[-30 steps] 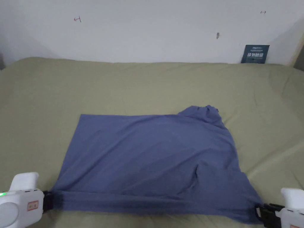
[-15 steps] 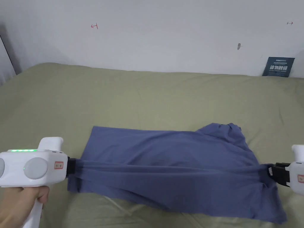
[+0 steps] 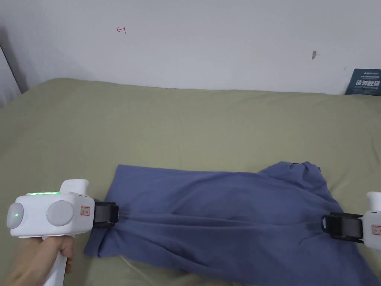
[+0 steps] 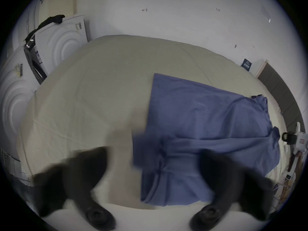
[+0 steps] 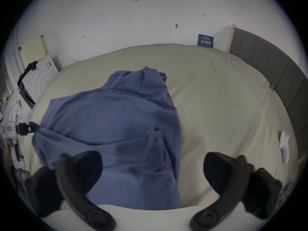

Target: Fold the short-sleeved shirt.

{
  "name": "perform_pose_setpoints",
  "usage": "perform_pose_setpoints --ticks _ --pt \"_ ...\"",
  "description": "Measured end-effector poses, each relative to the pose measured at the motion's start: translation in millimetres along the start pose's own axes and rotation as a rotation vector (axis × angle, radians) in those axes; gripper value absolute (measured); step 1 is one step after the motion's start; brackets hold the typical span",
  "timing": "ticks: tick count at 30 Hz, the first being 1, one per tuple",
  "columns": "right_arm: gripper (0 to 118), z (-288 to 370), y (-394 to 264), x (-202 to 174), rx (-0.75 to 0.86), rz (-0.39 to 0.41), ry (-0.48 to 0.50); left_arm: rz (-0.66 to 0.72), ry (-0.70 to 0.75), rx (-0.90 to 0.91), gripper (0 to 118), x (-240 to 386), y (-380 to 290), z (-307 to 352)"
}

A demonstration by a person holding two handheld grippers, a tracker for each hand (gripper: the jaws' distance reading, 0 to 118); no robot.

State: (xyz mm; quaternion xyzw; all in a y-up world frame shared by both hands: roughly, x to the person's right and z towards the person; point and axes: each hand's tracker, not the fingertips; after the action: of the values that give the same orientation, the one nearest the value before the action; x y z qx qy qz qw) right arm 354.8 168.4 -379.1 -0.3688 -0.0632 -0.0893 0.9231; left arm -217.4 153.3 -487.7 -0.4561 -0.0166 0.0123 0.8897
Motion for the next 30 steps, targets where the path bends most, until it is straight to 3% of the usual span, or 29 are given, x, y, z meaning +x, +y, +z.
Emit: perform_pose_setpoints --ticks 5,6,7,8,9,10,14,15,16,17,18,19,20,25,26,28,29,30 --pt "113 33.1 -28.9 5.5 -0.072 -0.02 0.037 0.02 -0.019 0.031 117 -14.5 -25.8 33.0" --pt "109 39.3 -36.1 5.0 -0.08 -0.014 0.038 0.022 -0.017 0.035 109 -14.8 -34.0 40.1" --pt "98 44.9 -43.6 3.3 -0.086 -0.009 0.039 0.024 -0.009 0.04 92 -14.6 -40.3 44.7" --pt "76 50.5 -50.9 2.6 -0.086 -0.007 0.036 0.026 -0.007 0.038 61 -14.8 -46.2 48.6" --pt "31 54.5 -57.5 3.0 -0.084 -0.008 0.03 0.033 -0.009 0.026 9 -19.7 -50.8 50.4" --pt "4 56.1 -62.4 4.0 -0.092 -0.01 0.029 0.041 -0.017 0.008 0 -19.7 -55.2 49.9" --pt "4 59.9 -77.6 11.9 -0.113 -0.05 0.017 0.044 -0.029 -0.013 0 -20.8 -61.7 48.2" --pt "4 64.1 -80.4 10.5 -0.108 -0.056 0.015 0.05 -0.041 -0.019 20 -19.9 -60.2 47.3" --pt "4 65.5 -81.8 10.5 -0.105 -0.051 0.012 0.056 -0.048 -0.025 62 -18.5 -57.8 45.4" --pt "4 66.4 -82.7 10.4 -0.107 -0.047 0.006 0.057 -0.048 -0.034 93 -18.3 -54.3 42.0" --pt "4 66.9 -83.0 10.7 -0.107 -0.041 0.001 0.056 -0.041 -0.037 105 -16.4 -52.1 37.1" --pt "4 65.9 -82.8 13.9 -0.109 -0.043 0.0 0.043 -0.028 -0.053 105 -14.5 -50.3 30.2" --pt "4 66.1 -82.3 16.1 -0.111 -0.046 0.002 0.039 -0.011 -0.029 118 -12.9 -49.2 25.9" --pt "4 56.8 -81.1 26.5 -0.121 -0.055 0.004 0.029 0.025 -0.102 116 -3.0 -42.3 -10.2" --pt "4 54.3 -81.2 28.2 -0.125 -0.053 0.004 0.019 0.037 -0.109 111 -0.3 -43.3 -15.6" --pt "4 50.0 -81.5 30.3 -0.132 -0.053 -0.001 0.008 0.042 -0.101 87 4.4 -46.6 -19.5" --pt "4 48.3 -80.7 31.5 -0.135 -0.05 -0.003 0.004 0.042 -0.097 86 8.3 -49.1 -14.5" --pt "4 46.8 -79.9 32.8 -0.136 -0.049 -0.004 -0.011 0.054 -0.078 78 10.6 -50.4 -11.3"
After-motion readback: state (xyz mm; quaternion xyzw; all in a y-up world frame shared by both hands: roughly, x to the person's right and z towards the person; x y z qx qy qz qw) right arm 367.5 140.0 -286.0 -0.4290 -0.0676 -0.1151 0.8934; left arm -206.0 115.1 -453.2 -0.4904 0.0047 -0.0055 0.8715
